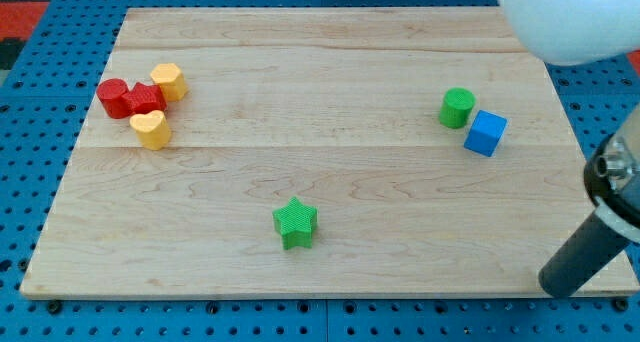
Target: Push the blue cube into the green circle
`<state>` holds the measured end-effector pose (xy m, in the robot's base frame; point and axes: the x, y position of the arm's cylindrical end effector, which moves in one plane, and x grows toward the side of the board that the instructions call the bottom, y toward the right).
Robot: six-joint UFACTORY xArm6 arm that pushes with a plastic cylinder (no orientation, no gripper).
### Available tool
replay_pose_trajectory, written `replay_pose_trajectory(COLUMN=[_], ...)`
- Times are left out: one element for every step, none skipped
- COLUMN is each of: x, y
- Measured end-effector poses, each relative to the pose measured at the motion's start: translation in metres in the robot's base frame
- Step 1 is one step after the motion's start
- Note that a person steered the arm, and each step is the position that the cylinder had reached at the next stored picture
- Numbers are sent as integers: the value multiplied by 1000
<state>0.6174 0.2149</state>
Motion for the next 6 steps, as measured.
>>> replay_pose_trajectory(x=[-38,-146,-194,-167,-171,-212], y=[3,57,57,6,-59,0])
